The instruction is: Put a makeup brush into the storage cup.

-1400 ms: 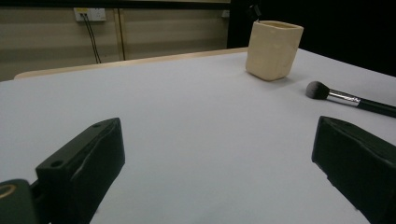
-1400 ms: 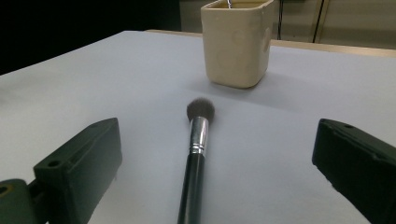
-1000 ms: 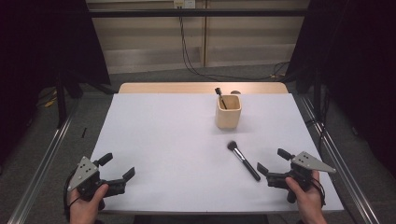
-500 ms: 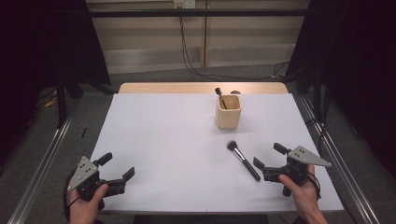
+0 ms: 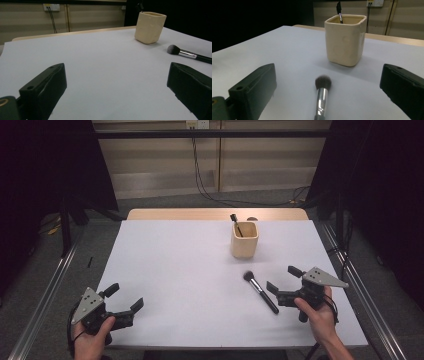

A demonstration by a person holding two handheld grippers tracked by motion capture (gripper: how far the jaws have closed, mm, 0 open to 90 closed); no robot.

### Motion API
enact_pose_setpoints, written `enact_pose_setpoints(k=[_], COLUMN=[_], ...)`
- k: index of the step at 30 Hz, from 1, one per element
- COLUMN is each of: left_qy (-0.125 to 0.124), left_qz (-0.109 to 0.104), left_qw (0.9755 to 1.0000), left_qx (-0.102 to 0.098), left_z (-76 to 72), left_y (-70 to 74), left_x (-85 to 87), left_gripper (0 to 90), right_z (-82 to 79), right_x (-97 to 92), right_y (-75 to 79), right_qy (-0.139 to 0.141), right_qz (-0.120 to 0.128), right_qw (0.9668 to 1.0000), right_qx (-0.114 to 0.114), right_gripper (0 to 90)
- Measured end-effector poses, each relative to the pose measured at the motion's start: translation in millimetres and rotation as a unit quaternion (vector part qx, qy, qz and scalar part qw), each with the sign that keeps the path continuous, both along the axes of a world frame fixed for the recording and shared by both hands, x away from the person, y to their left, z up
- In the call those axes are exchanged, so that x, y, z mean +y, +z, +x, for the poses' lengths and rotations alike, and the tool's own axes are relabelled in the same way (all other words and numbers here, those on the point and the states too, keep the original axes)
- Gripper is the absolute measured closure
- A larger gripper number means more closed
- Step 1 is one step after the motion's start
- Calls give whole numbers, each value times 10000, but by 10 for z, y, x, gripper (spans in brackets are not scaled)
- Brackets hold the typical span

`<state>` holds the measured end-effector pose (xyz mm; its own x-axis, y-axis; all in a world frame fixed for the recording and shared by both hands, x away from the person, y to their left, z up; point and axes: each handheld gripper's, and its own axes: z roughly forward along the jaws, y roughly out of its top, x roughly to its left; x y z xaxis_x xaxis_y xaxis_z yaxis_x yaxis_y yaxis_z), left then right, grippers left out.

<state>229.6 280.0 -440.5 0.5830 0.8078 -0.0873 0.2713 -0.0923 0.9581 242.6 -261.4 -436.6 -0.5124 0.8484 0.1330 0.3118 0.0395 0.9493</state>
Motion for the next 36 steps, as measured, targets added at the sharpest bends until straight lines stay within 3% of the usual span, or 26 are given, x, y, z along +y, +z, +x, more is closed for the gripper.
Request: enact_pose_setpoints(k=[13,22,29,36], left_qy=[25,-80,-103,-26], left_qz=[-4,146,167,137], left_qw=[10000,9999,9998,9999], left_qx=[-29,15,74,9], left_z=[-8,10,2,-15], left_y=[23,57,23,-5], left_x=[0,-43,-51,-5], left_gripper=[26,26,26,26], right_z=[291,497,601,687], right_x=[112,216,289,329], right_y=[67,148,142,178], right_qy=[99,178,257,366], right_qz=[-108,-239,-357,-510], right_qw=[9999,9996,9990,9977], right_qx=[18,-13,98,270], right_gripper=[5,5,5,8])
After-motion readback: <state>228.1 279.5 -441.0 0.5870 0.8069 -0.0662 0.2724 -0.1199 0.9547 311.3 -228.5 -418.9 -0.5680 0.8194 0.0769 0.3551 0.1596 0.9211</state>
